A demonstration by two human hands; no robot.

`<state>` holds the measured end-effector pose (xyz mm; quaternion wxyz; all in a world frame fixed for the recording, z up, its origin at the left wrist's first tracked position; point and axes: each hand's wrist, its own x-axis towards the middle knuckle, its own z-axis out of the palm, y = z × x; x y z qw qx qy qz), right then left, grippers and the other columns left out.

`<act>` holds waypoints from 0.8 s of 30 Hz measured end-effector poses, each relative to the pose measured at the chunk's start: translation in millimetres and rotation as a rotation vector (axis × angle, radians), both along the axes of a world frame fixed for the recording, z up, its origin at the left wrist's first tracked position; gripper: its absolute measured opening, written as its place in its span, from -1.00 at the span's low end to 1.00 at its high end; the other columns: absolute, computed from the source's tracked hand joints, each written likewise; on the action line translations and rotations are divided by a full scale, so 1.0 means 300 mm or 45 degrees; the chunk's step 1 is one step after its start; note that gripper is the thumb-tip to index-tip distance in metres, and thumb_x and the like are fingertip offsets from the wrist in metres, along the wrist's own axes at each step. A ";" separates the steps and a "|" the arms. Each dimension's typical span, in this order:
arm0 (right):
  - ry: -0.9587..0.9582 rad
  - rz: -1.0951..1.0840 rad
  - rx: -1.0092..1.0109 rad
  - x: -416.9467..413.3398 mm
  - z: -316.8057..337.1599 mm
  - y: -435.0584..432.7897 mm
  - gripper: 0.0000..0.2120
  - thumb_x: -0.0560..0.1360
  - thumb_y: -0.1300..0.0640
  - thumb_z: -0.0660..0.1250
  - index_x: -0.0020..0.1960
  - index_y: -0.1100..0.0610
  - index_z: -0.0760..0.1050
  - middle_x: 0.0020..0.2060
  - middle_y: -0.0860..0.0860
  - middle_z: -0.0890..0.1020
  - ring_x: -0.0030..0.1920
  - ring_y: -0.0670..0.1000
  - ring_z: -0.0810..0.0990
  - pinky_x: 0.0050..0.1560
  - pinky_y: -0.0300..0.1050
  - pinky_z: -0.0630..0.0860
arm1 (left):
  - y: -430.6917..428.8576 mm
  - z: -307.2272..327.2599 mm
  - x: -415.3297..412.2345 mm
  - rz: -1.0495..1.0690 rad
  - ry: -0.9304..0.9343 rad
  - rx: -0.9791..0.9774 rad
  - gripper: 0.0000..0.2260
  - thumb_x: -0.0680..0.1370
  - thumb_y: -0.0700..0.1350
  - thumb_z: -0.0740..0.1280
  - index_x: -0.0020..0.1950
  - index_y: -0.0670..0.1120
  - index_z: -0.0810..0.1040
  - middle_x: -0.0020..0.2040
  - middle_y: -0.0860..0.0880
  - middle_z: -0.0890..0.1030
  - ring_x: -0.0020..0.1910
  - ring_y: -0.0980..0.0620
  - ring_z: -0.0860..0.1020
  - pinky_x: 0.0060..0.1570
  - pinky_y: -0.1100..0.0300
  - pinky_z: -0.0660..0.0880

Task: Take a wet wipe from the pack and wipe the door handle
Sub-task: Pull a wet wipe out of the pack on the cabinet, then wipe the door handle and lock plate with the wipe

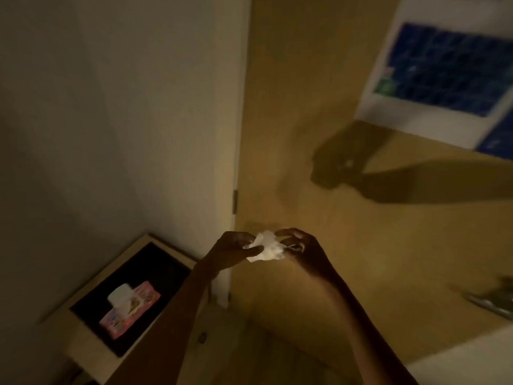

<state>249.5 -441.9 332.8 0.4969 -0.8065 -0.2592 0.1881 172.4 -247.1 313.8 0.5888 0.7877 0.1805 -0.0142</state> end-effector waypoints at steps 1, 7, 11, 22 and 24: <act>0.017 -0.039 0.010 -0.002 0.016 -0.083 -0.70 0.46 0.18 0.39 0.18 0.00 0.56 0.02 -0.09 0.66 -0.03 -0.19 0.63 -0.22 -0.40 0.49 | -0.072 0.026 0.022 -0.052 -0.018 0.026 -0.76 0.40 -0.07 0.51 0.02 -0.09 0.64 -0.09 0.11 0.62 -0.08 0.19 0.57 -0.14 0.45 0.45; 0.050 -0.286 0.014 -0.037 0.083 -0.519 -0.77 0.53 -0.04 0.33 0.11 0.03 0.61 -0.10 -0.14 0.64 -0.23 -0.30 0.57 -0.30 -0.51 0.40 | -0.453 0.125 0.120 -0.354 -0.091 0.139 -0.72 0.32 0.05 0.55 -0.02 0.01 0.67 -0.01 -0.04 0.71 0.03 0.02 0.66 0.08 0.05 0.59; 0.023 -0.404 0.039 -0.057 0.136 -0.724 -0.64 0.50 -0.20 0.29 0.09 0.03 0.62 -0.10 -0.13 0.68 -0.12 -0.21 0.62 -0.21 -0.43 0.42 | -0.670 0.191 0.158 -0.478 -0.153 0.171 -0.71 0.35 0.00 0.54 0.00 -0.05 0.63 -0.05 -0.02 0.70 -0.04 0.10 0.65 -0.21 0.31 0.51; -0.174 -0.786 0.099 -0.060 0.156 -1.021 -0.87 0.49 0.03 0.41 -0.07 0.08 0.65 -0.14 -0.10 0.70 -0.09 -0.15 0.64 0.00 -0.22 0.52 | -0.967 0.262 0.271 -0.697 -0.310 0.166 -0.77 0.44 0.01 0.45 0.01 -0.08 0.62 -0.11 0.06 0.65 -0.13 0.16 0.64 -0.28 0.32 0.58; -0.255 -0.861 0.081 -0.054 0.160 -1.051 -0.90 0.49 0.06 0.41 -0.09 0.08 0.65 -0.15 -0.12 0.69 -0.09 -0.19 0.64 -0.01 -0.30 0.50 | -1.003 0.261 0.284 -0.690 -0.348 0.206 -0.75 0.45 0.00 0.44 0.04 -0.12 0.63 -0.12 0.06 0.64 -0.16 0.19 0.63 -0.28 0.34 0.59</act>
